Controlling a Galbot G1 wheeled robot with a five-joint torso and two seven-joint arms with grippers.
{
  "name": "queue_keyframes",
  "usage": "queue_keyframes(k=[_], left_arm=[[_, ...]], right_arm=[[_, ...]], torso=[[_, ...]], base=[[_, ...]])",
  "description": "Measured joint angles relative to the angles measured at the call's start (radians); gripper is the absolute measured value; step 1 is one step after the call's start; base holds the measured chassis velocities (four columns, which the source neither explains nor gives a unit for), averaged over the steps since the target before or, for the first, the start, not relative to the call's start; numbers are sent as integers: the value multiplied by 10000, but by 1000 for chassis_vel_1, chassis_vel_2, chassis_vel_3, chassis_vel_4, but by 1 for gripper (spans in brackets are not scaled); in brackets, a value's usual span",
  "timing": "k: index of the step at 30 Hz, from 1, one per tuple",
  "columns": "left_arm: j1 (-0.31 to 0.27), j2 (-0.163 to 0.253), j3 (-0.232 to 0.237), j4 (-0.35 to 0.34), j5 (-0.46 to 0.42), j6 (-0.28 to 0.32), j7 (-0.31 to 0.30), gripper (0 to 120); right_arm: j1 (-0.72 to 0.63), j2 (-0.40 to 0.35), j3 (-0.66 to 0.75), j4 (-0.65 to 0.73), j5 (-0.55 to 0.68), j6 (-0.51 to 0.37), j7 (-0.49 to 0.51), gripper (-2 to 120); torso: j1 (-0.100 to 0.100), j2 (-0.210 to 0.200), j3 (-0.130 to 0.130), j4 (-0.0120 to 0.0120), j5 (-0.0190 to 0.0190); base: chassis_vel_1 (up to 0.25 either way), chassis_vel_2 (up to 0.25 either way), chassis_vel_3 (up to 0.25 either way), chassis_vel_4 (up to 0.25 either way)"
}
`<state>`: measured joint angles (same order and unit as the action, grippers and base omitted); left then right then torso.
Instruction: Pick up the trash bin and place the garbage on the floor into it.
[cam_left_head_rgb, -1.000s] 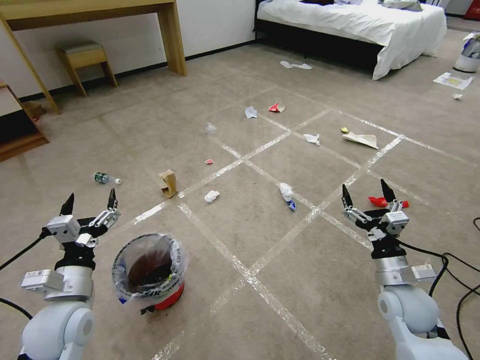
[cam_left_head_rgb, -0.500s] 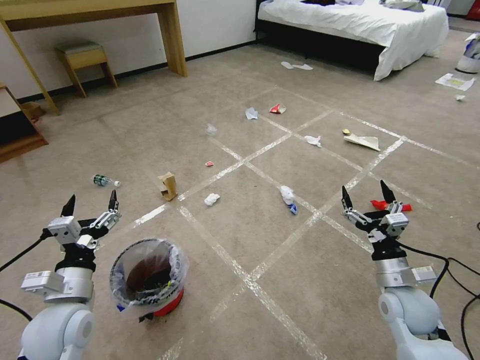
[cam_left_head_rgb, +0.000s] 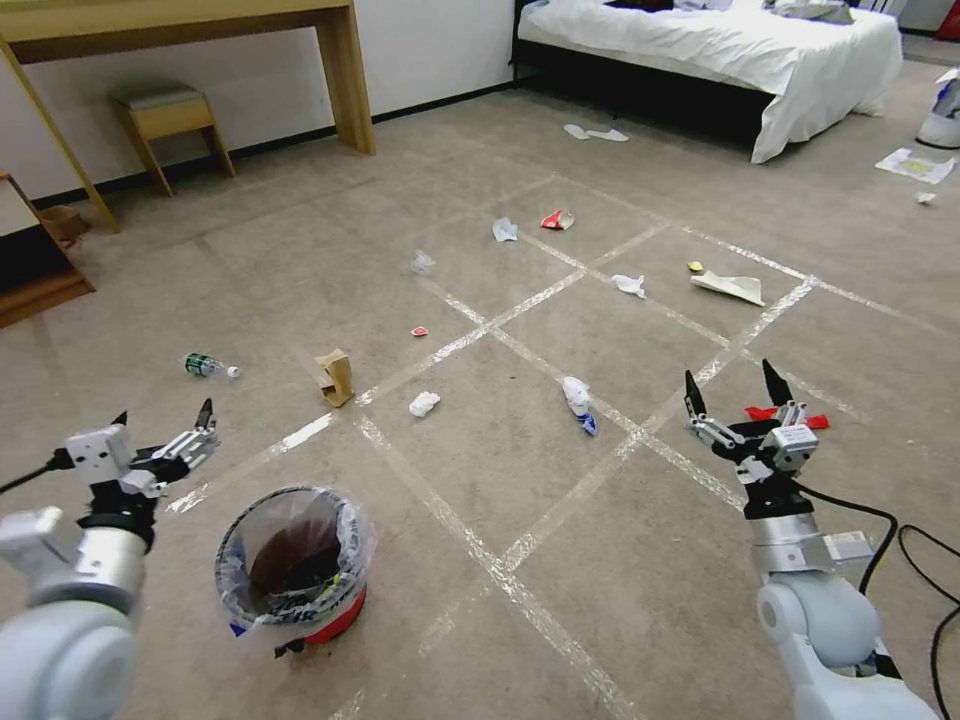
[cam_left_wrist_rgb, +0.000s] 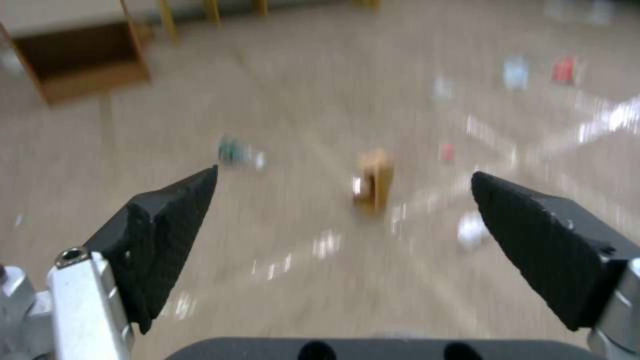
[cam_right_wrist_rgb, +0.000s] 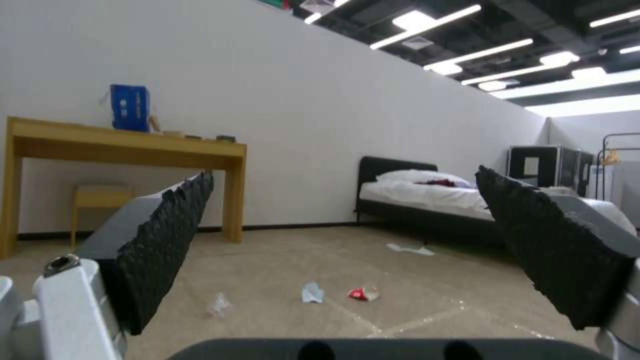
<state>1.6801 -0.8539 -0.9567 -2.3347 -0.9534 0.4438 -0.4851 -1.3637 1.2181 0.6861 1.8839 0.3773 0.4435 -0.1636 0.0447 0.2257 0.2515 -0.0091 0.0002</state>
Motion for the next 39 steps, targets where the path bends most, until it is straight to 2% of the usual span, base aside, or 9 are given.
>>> queue_keyframes(k=[2,3,4,5,6,12,18,26,39], left_arm=[[109,340,-134,-154,-777,327,-492,100],[167,929,-226,-478,-2577,827,-1938,100],[167,929,-226,-478,-2577,827,-1938,100],[107,1419,-254,-723,-4432,1315,-3353,100],[107,1419,-254,-723,-4432,1315,-3353,100],[-412,2565,134,216,-8225,2088,-5481,100],[-726,3133,328,1346,-9595,2484,-5548,100],[-1079,3413,839,2590,-9916,2760,-5255,100],[-1793,2502,878,3849,-11032,2886,-5612,100]], right_arm=[[-13,-4,1,-1,3,19,-14,100],[-23,-3,-7,-34,1,47,-42,100],[-23,-3,-7,-34,1,47,-42,100],[-9,-1,-58,-95,-8,64,-46,100],[-9,-1,-58,-95,-8,64,-46,100],[140,46,-157,-220,-18,63,-35,100],[39,10,-38,-296,-7,116,-46,100],[-51,37,23,-279,-53,153,-71,100],[-53,184,-5,-537,-162,485,-191,100]], torso=[[0,0,0,3,0],[0,1,0,0,1],[0,1,0,0,1],[0,0,0,-1,1],[0,0,0,-1,1],[0,0,1,3,-3],[0,0,1,1,0],[0,0,1,2,-2],[1,0,0,3,-2]], base=[[0,0,0,0],[0,0,0,0],[0,0,0,0],[0,0,0,0],[0,0,0,0],[0,0,0,0],[0,0,0,0],[0,0,0,0],[0,0,0,0]])
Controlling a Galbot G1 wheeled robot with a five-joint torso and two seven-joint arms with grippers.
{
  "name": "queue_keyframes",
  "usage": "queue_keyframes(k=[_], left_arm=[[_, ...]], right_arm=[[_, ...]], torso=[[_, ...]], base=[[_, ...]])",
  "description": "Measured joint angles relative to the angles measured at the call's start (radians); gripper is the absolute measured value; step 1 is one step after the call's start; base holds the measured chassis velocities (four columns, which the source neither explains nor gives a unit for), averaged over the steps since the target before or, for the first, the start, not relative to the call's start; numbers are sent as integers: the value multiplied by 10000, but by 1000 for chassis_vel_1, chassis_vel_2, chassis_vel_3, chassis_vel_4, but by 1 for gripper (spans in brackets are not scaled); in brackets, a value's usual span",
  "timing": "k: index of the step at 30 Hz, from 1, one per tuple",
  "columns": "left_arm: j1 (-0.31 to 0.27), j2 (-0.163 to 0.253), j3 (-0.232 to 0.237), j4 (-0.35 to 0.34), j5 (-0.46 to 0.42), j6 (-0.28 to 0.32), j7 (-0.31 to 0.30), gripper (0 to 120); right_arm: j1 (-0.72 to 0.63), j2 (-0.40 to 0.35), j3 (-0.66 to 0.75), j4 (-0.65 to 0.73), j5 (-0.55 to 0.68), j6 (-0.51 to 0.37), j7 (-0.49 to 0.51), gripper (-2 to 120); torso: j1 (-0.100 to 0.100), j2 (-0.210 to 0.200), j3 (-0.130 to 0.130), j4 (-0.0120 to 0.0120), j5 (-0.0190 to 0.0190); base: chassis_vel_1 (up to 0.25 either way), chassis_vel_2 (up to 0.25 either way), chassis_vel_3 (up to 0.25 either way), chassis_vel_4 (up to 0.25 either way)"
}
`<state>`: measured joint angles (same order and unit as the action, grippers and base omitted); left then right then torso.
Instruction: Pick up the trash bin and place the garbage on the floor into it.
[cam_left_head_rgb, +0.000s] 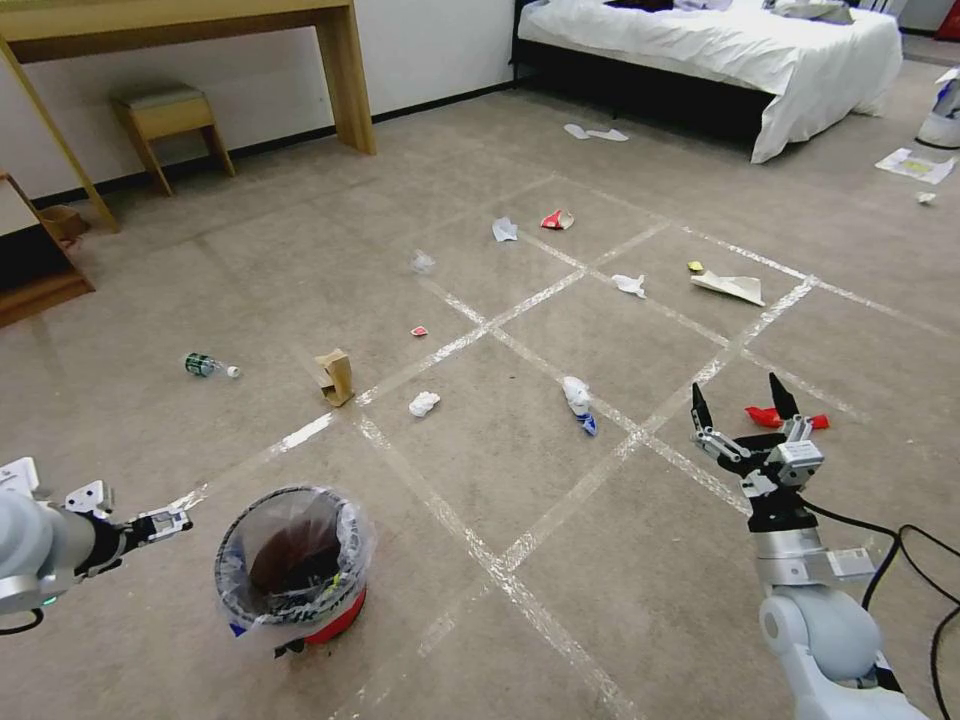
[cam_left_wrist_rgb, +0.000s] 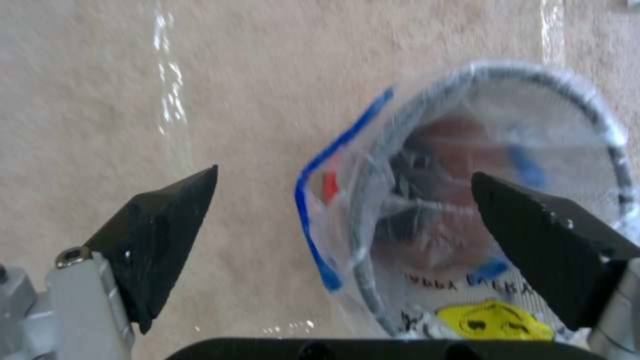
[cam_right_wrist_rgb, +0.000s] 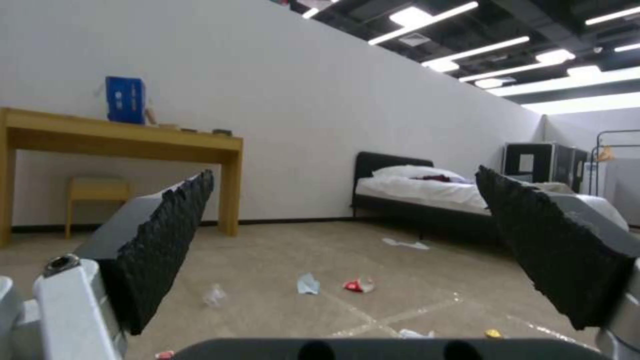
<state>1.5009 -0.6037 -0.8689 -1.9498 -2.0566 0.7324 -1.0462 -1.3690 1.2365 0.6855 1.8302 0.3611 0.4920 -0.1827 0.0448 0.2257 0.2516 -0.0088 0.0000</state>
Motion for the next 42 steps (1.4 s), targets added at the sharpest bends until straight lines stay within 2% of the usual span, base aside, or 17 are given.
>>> queue_keyframes(k=[7,9,10,12,13,14,15,16,18,21,27,31,37,42], left_arm=[[-99,-487,312,-452,-318,20,244,100],[-341,-763,729,-473,-330,22,218,100],[-341,-763,729,-473,-330,22,218,100],[-581,-985,1140,-415,-255,24,287,100],[-581,-985,1140,-415,-255,24,287,100],[-790,-1127,1464,-372,-138,28,413,100],[-790,-1127,1464,-372,-138,28,413,100],[-1161,-1278,2000,-262,97,32,450,100],[-1625,-1344,2481,-32,288,32,459,100],[-1909,-1285,2716,205,447,32,681,100],[-2261,-1186,3062,571,868,32,1114,100],[-2612,-1264,3405,951,1328,32,1224,100],[-2711,-1216,3451,1184,1469,32,1209,100],[-2399,-823,3045,1069,1370,32,1194,100]], right_arm=[[11,9,-45,-82,-148,-16,1,100],[-44,24,-21,-94,-174,-5,5,100],[-44,24,-21,-94,-174,-5,5,100],[-74,24,13,-94,-194,15,6,100],[-74,24,13,-94,-194,15,6,100],[-95,24,35,-93,-205,20,6,100],[-95,24,35,-93,-205,20,6,100],[-119,23,77,-93,-218,23,10,100],[-166,30,120,-67,-233,28,18,100],[-231,57,152,-18,-277,34,23,100],[-299,100,187,27,-348,55,37,100],[-354,122,224,46,-360,93,40,100],[-386,125,251,59,-360,107,48,100],[-335,80,250,1,-355,110,53,100]], torso=[[0,0,0,-3,3],[-1,0,0,-2,4],[-1,0,0,-2,4],[0,0,0,-1,3],[0,0,0,-1,3],[-1,0,-1,-1,2],[-1,0,-1,-1,2],[0,0,0,-1,3],[0,0,0,-4,2],[0,0,0,-3,3],[0,0,0,-1,2],[0,0,0,-2,1],[0,0,0,-2,0],[0,0,0,-1,2]], base=[[0,0,0,0],[0,0,0,0],[0,0,0,0],[0,0,0,0],[0,0,0,0],[0,0,0,0],[0,0,0,0],[0,0,0,0],[0,0,0,0],[0,0,0,0],[0,0,0,0],[0,0,0,0],[0,0,0,0],[0,0,0,0]])
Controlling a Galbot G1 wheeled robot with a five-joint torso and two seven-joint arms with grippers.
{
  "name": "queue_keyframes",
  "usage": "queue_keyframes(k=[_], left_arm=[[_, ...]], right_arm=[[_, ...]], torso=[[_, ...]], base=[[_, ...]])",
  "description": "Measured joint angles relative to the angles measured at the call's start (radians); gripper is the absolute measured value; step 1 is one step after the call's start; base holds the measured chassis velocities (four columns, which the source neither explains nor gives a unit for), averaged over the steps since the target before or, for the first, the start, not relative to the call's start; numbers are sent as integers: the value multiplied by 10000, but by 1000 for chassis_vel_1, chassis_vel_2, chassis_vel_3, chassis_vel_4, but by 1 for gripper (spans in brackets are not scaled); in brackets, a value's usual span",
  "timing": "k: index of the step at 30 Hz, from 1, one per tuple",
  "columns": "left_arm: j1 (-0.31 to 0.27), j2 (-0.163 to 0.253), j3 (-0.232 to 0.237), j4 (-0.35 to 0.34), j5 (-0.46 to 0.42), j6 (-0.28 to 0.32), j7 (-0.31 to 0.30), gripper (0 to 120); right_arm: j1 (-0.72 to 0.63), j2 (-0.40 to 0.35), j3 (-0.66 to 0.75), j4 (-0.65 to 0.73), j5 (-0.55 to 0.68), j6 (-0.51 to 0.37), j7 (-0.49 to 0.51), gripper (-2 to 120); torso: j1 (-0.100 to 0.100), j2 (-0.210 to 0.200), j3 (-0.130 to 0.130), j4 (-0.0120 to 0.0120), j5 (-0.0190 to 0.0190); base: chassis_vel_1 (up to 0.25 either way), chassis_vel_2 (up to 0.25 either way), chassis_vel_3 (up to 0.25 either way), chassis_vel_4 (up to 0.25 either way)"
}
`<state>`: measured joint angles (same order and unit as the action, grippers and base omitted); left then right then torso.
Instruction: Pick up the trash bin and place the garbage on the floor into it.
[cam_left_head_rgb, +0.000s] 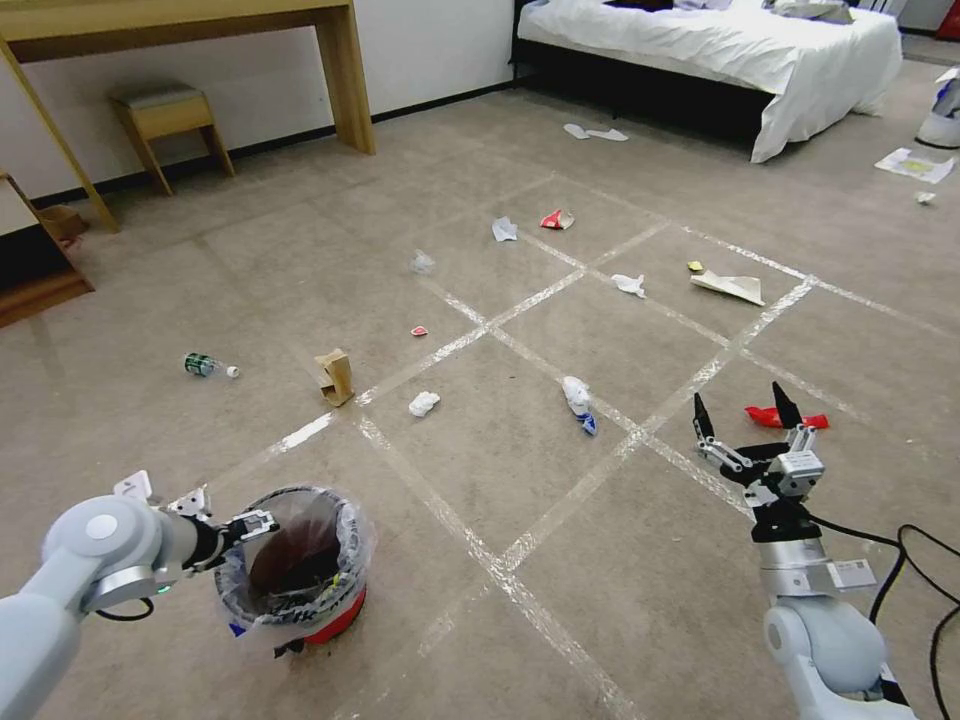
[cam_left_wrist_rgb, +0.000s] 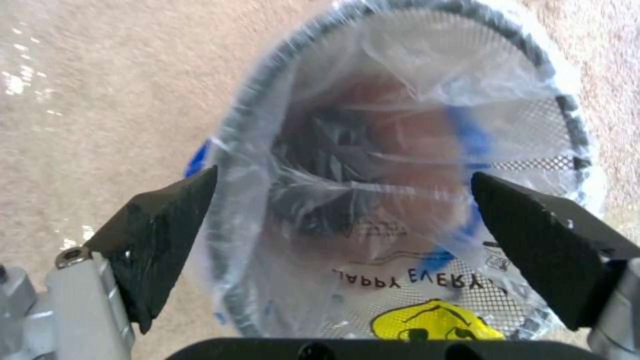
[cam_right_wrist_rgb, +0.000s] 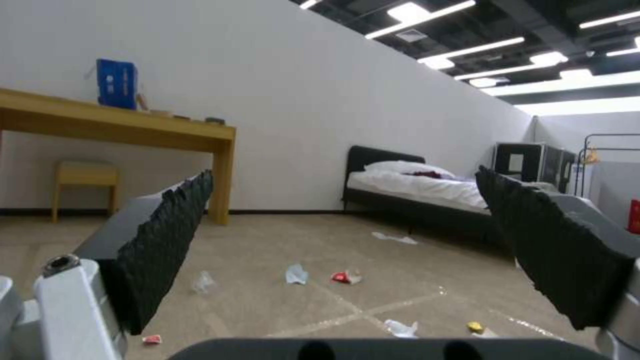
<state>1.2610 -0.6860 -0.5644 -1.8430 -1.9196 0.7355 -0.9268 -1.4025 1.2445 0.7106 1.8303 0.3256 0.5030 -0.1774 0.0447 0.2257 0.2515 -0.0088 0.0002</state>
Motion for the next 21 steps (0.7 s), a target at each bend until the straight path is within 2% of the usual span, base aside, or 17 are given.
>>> queue_keyframes(k=[7,11,14,16,18,20,21], left_arm=[[557,216,-643,-249,-81,0,-45,100],[695,242,-755,-195,-1,0,-12,100],[637,180,-669,117,334,1,116,100],[353,25,-322,526,733,1,244,100],[310,4,-265,583,775,1,249,100],[49,-107,81,919,1062,1,257,100],[49,-107,81,919,1062,1,257,100]], right_arm=[[121,-3,-97,-102,-3,-19,2,100],[165,6,-145,-136,-5,-29,2,100],[185,16,-168,-148,-11,-41,3,100],[173,9,-177,-144,-26,-46,4,100],[170,7,-177,-143,-27,-47,3,100],[149,-19,-146,-136,-30,-48,4,100],[149,-19,-146,-136,-30,-48,4,100]], torso=[[0,0,0,1,1],[0,0,0,1,2],[-1,0,0,1,1],[0,0,0,-2,-2],[0,0,0,-3,-2],[0,0,0,-2,-1],[0,0,0,-2,-1]], base=[[0,0,0,0],[0,0,0,0],[0,0,0,0],[0,0,0,0],[0,0,0,0],[0,0,0,0],[0,0,0,0]])
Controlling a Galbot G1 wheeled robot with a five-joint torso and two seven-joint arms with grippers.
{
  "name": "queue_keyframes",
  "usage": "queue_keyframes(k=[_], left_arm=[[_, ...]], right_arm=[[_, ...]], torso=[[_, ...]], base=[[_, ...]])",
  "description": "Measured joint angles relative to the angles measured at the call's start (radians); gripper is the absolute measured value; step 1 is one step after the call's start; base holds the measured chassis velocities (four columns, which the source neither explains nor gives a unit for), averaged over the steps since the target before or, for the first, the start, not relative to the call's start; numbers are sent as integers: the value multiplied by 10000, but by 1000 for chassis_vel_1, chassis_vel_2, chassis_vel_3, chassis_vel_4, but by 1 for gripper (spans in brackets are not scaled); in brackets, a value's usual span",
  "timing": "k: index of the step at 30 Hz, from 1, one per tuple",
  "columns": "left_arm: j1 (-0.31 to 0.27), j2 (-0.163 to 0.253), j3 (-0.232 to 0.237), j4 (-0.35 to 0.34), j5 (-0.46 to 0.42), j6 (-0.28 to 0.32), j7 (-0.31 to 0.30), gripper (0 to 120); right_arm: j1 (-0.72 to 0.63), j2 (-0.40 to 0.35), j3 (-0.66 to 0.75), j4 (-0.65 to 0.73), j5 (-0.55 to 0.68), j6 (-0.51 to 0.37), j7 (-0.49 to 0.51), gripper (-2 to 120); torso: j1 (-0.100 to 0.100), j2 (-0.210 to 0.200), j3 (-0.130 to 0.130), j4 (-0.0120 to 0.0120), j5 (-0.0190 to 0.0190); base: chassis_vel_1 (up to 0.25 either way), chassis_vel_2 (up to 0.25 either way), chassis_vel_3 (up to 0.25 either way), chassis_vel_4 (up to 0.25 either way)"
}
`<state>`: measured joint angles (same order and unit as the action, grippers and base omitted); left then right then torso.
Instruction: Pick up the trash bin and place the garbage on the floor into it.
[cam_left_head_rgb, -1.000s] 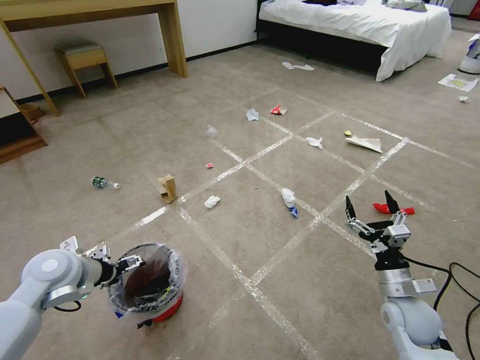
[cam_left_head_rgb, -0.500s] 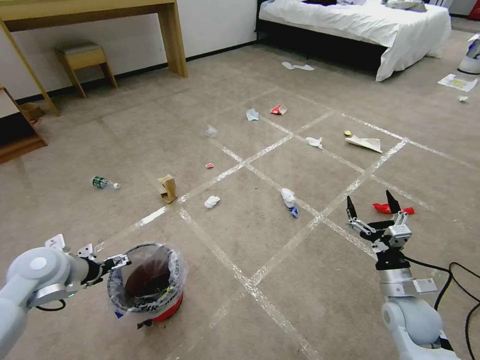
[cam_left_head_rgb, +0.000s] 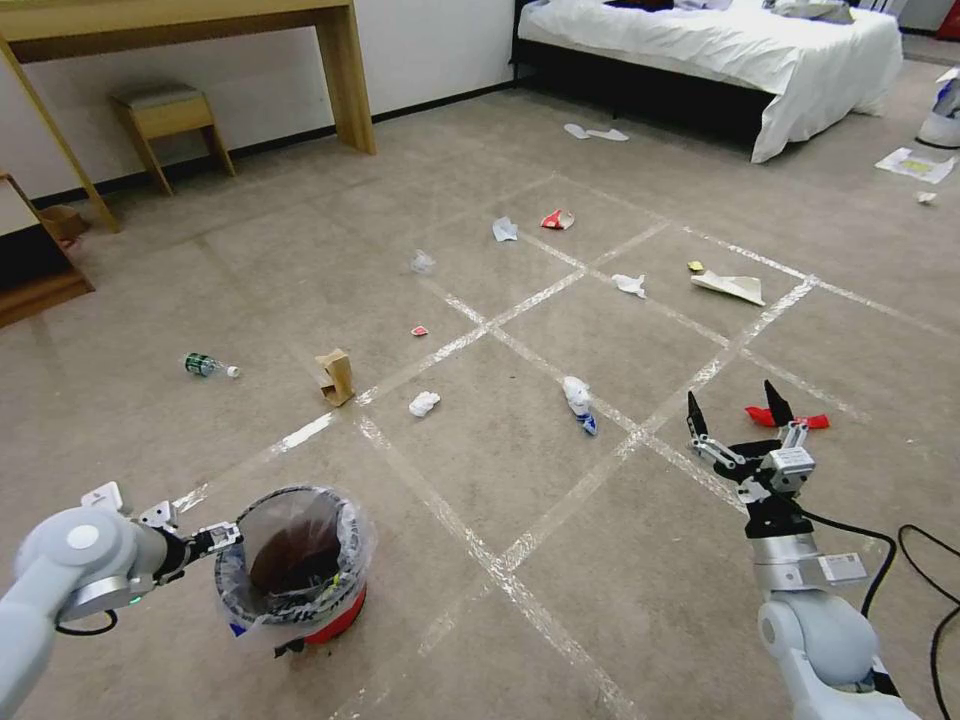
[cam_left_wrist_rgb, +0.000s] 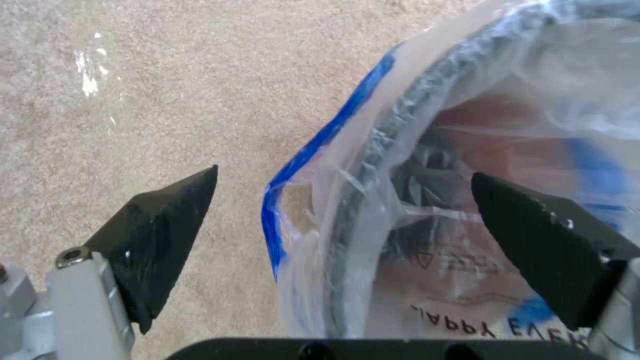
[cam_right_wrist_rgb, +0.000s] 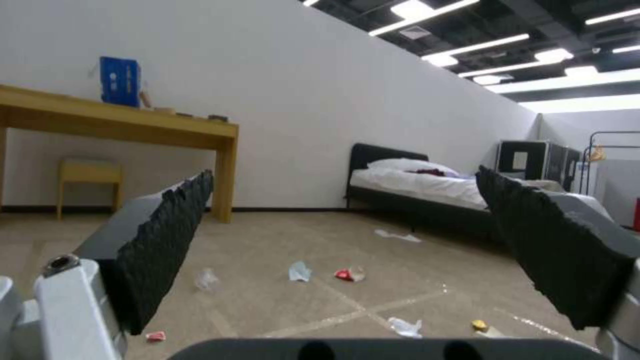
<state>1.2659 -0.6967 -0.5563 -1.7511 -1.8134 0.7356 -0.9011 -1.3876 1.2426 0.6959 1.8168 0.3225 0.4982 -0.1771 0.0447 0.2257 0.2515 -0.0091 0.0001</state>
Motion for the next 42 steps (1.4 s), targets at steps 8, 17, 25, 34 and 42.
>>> queue_keyframes(k=[8,17,25,34,42], left_arm=[[-726,-352,966,779,447,0,-9,100],[-888,-421,1390,1063,458,0,-164,100],[-1086,-399,1728,1491,446,0,-237,100],[-1195,-562,1906,1820,741,0,-234,98],[-1244,-477,2029,1807,857,-2,-203,70]], right_arm=[[6,-38,70,13,25,0,5,100],[32,-7,58,75,-122,0,116,100],[-1,-3,62,159,-272,16,170,100],[2,16,45,159,-318,91,158,100],[51,25,37,120,-308,159,178,100]], torso=[[0,0,0,2,1],[0,0,0,2,2],[0,0,0,1,1],[0,0,1,1,2],[0,0,0,2,1]], base=[[0,0,0,0],[0,0,0,0],[0,0,0,0],[0,0,0,0],[0,0,0,0]])
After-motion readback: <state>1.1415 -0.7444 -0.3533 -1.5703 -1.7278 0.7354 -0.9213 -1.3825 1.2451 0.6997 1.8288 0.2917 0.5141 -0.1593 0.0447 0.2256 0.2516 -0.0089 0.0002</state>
